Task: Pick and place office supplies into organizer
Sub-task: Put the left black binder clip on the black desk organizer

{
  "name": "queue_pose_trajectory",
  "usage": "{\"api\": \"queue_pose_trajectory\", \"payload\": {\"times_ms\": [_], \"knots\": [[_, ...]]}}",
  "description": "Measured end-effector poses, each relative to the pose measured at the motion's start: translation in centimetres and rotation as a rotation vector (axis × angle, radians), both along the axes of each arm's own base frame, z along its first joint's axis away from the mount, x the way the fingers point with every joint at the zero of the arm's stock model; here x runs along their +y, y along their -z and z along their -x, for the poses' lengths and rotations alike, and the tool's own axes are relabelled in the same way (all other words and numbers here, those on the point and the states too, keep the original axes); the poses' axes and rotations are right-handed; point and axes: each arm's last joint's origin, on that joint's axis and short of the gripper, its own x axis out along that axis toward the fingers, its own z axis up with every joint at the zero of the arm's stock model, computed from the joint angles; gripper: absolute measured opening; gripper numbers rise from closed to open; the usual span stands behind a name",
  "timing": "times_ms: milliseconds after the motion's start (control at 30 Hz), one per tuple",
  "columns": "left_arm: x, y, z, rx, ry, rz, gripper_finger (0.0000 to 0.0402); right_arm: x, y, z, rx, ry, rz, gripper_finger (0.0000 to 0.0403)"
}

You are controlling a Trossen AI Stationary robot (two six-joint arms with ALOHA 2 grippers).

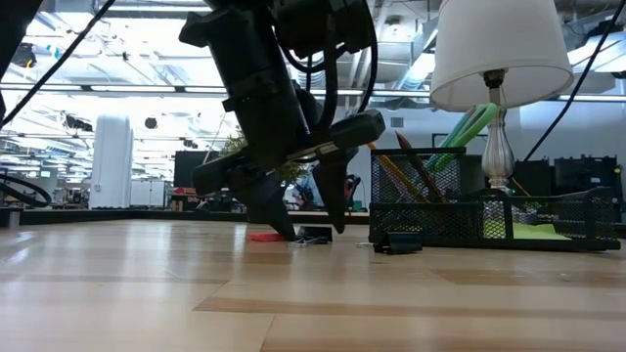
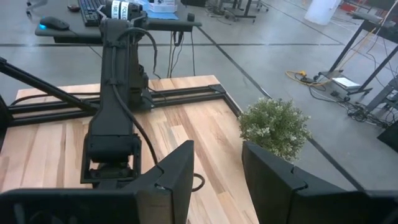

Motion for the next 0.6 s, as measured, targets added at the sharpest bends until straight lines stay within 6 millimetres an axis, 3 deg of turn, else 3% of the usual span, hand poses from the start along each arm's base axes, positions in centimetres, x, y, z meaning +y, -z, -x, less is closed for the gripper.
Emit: {"api": "queue_pose_trajectory", "payload": {"times_ms": [133,433,600], "knots": [[-0.02,0.02,0.03,0.011,0.022,0.000,0.0233,0.01,0.00,0.00,0.000,0.000,0.000,0.0129],[0.63,0.07,-0.09,0.029,0.070,-0.028,0.0133,0.00,0.00,0.00,0.000,0.000,0.000,0.0129],[0.91,-0.26,-0.30,0.024,0.093,-0.035,0.0128,0.01,0.00,0.00,0.000,0.000,0.000,0.0129]]}}
